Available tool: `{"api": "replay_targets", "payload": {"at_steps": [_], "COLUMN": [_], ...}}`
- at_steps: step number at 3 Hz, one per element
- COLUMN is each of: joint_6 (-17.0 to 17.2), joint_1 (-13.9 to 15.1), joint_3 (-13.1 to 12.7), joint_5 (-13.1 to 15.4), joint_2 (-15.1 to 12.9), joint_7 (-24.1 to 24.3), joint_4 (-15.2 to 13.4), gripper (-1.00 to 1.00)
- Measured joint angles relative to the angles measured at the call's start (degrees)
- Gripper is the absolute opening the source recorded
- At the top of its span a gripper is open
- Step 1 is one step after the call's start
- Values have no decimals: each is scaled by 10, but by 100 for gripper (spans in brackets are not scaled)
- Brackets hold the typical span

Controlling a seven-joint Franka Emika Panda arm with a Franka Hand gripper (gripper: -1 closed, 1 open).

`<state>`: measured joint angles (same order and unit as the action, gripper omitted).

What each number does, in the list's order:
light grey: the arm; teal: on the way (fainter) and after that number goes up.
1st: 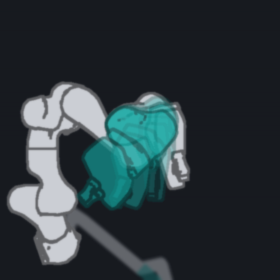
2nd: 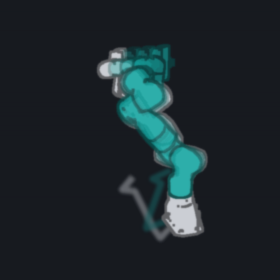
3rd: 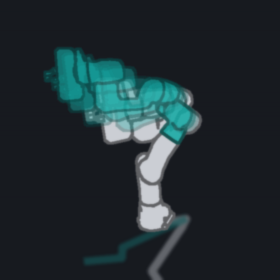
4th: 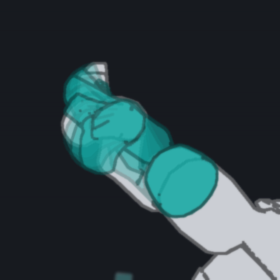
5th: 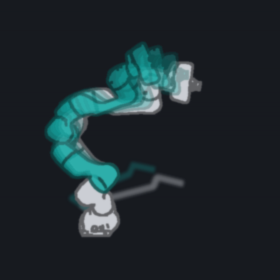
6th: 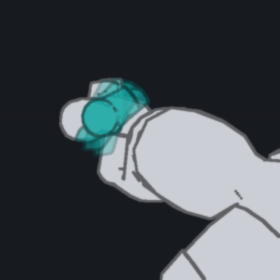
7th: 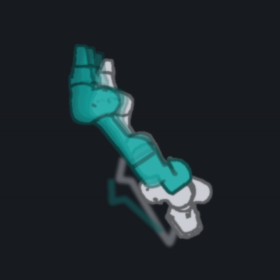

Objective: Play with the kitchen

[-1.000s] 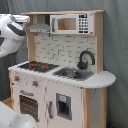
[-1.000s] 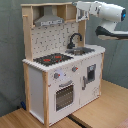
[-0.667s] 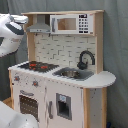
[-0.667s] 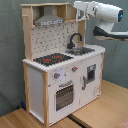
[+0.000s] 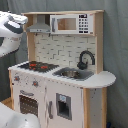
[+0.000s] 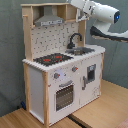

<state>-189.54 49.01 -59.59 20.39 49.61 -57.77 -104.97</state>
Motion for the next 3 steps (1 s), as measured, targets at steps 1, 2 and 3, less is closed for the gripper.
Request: {"api": "replay_targets", "payload": {"at_steps": [1,2,3], "joint_6": [3,12,26], "joint_1": [22,37,51], "joint_3": [0,0,0], "joint_5": [0,0,0], "joint_2": [28,52,79], "joint_7": [69,126,192], "joint_4": [0,0,0], "gripper": [100,100,100]}}
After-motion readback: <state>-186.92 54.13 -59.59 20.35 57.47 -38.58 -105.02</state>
